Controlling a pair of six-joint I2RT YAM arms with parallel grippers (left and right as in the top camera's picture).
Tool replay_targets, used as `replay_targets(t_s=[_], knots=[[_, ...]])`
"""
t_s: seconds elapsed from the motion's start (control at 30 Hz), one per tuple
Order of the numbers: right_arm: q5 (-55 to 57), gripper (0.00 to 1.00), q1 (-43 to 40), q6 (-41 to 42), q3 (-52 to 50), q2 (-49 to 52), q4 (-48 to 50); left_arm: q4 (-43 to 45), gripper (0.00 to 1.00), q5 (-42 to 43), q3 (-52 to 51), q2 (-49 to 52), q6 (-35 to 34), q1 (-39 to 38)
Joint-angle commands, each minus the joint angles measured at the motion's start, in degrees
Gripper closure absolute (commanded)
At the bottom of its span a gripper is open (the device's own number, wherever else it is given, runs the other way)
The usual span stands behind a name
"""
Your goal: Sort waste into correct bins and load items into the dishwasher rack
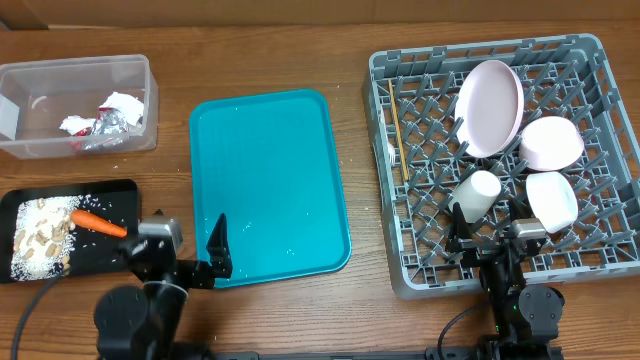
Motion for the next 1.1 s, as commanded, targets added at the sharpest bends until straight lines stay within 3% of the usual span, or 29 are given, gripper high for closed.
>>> replay_targets(t_s=[0.0, 0.1, 0.57, 1.07], knots=[[0.5, 0.0, -0.3, 0.2, -0.6, -0.7, 0.2, 6.1, 0.0, 0.0, -7.8, -7.3, 1.6, -0.3], [0.5, 0.0, -0.3, 0.2, -0.6, -0.7, 0.2, 14.1, 0.0, 0.0, -15.9, -13.3, 1.5, -0.3], [0.5, 0.0, -0.3, 0.2, -0.6, -0.7, 0.2, 36.1, 0.0, 0.0, -30.3, -13.4, 1.0, -0.2], [0.5, 0.0, -0.3, 0.2, -0.6, -0.7, 0.2, 27.4, 0.0, -1.0, -30.4, -13.4, 1.0, 0.1]])
